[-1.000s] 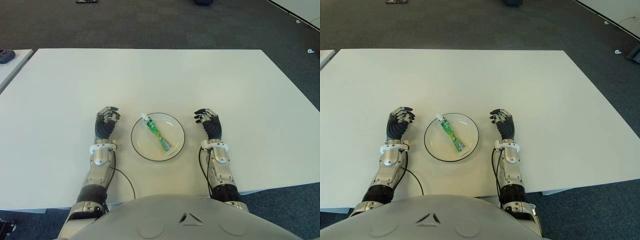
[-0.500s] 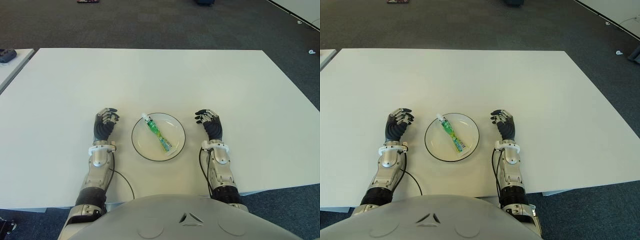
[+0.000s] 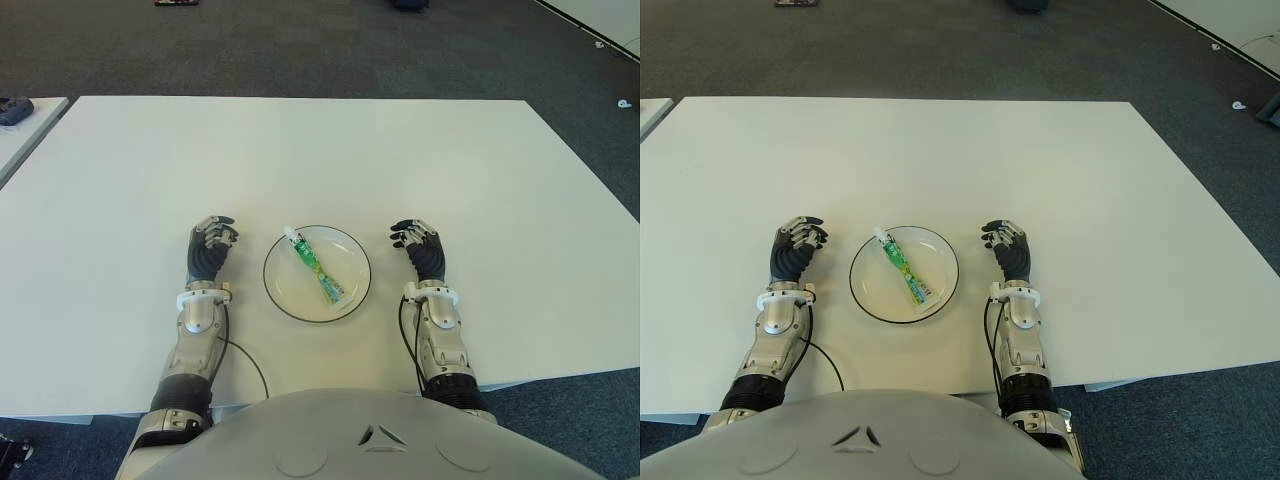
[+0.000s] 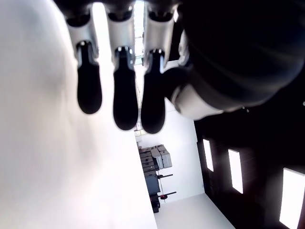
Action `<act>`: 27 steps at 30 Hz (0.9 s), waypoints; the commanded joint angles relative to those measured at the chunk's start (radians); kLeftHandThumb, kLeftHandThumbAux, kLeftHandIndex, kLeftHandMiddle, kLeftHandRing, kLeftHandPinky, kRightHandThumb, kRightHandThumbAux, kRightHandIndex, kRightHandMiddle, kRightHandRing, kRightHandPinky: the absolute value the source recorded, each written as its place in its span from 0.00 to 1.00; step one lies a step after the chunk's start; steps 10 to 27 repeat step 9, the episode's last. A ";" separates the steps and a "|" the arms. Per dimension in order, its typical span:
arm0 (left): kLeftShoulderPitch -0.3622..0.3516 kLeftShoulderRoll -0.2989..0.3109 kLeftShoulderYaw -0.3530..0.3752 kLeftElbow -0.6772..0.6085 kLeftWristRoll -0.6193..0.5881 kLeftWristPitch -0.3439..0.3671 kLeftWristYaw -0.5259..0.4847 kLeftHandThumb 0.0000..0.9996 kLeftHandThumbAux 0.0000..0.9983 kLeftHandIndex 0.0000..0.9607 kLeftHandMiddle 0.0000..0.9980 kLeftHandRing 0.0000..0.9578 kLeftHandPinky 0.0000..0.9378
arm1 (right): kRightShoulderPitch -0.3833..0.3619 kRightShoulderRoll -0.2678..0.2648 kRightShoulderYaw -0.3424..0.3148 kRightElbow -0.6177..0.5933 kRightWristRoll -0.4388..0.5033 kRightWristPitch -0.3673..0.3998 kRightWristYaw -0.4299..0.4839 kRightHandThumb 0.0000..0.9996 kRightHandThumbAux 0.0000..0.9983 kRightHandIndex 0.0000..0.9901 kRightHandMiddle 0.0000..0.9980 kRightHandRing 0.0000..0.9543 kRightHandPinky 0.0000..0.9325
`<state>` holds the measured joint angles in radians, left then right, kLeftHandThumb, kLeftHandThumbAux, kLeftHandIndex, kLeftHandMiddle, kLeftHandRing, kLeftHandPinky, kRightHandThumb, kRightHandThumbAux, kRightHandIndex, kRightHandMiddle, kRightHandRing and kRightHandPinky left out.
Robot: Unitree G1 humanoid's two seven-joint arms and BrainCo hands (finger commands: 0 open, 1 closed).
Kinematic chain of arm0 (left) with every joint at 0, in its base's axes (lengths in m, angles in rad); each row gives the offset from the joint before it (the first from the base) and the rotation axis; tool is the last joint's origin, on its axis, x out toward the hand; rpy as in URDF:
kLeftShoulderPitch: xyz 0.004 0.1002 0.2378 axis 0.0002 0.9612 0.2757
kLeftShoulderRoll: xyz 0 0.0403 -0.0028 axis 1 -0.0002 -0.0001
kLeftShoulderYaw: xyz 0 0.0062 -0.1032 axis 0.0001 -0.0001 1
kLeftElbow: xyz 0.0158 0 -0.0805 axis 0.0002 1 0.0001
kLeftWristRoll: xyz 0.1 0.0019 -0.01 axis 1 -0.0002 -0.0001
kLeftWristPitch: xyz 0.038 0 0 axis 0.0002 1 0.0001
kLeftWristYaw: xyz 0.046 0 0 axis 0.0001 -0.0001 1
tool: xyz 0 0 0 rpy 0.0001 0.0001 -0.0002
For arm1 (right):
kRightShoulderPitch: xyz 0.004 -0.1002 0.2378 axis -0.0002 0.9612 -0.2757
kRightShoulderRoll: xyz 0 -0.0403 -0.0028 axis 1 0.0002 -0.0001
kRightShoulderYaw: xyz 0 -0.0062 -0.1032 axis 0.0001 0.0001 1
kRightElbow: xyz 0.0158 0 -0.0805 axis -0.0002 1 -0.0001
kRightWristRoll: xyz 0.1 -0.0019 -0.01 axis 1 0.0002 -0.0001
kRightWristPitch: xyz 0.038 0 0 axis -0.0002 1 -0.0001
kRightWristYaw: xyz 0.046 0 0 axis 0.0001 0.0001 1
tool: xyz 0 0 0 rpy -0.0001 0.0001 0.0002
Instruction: Put the toothpaste on the table into the plate.
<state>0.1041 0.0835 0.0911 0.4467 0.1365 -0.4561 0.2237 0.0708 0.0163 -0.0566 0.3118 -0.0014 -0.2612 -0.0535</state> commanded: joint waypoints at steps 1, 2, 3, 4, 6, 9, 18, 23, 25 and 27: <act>0.008 0.002 -0.004 -0.007 -0.008 0.009 -0.018 0.70 0.72 0.45 0.57 0.59 0.58 | 0.010 0.002 0.003 0.002 0.005 0.028 0.007 0.71 0.73 0.43 0.48 0.50 0.54; 0.008 0.002 -0.003 -0.007 -0.010 0.008 -0.020 0.70 0.72 0.45 0.57 0.59 0.59 | 0.011 0.002 0.003 0.000 0.006 0.028 0.008 0.71 0.73 0.43 0.48 0.51 0.54; 0.009 0.002 -0.003 -0.007 -0.011 0.007 -0.021 0.70 0.72 0.45 0.57 0.60 0.59 | 0.011 0.002 0.002 0.000 0.006 0.028 0.009 0.71 0.73 0.43 0.48 0.51 0.54; 0.009 0.002 -0.003 -0.007 -0.013 0.006 -0.022 0.70 0.72 0.45 0.57 0.60 0.59 | 0.012 0.002 0.002 -0.001 0.006 0.028 0.009 0.71 0.73 0.43 0.48 0.51 0.54; 0.010 0.001 -0.003 -0.008 -0.014 0.003 -0.023 0.70 0.72 0.45 0.57 0.60 0.59 | 0.013 0.003 0.001 -0.003 0.006 0.027 0.009 0.71 0.73 0.43 0.48 0.51 0.55; 0.011 0.001 -0.003 -0.008 -0.017 0.000 -0.026 0.70 0.72 0.45 0.57 0.60 0.59 | 0.015 0.003 0.001 -0.004 0.006 0.026 0.009 0.71 0.73 0.44 0.49 0.52 0.55; 0.011 0.001 -0.003 -0.008 -0.017 0.000 -0.026 0.70 0.72 0.45 0.57 0.60 0.59 | 0.015 0.003 0.001 -0.004 0.006 0.026 0.009 0.71 0.73 0.44 0.49 0.52 0.55; 0.011 0.001 -0.003 -0.008 -0.017 0.000 -0.026 0.70 0.72 0.45 0.57 0.60 0.59 | 0.015 0.003 0.001 -0.004 0.006 0.026 0.009 0.71 0.73 0.44 0.49 0.52 0.55; 0.011 0.001 -0.003 -0.008 -0.017 0.000 -0.026 0.70 0.72 0.45 0.57 0.60 0.59 | 0.015 0.003 0.001 -0.004 0.006 0.026 0.009 0.71 0.73 0.44 0.49 0.52 0.55; 0.011 0.001 -0.003 -0.008 -0.017 0.000 -0.026 0.70 0.72 0.45 0.57 0.60 0.59 | 0.015 0.003 0.001 -0.004 0.006 0.026 0.009 0.71 0.73 0.44 0.49 0.52 0.55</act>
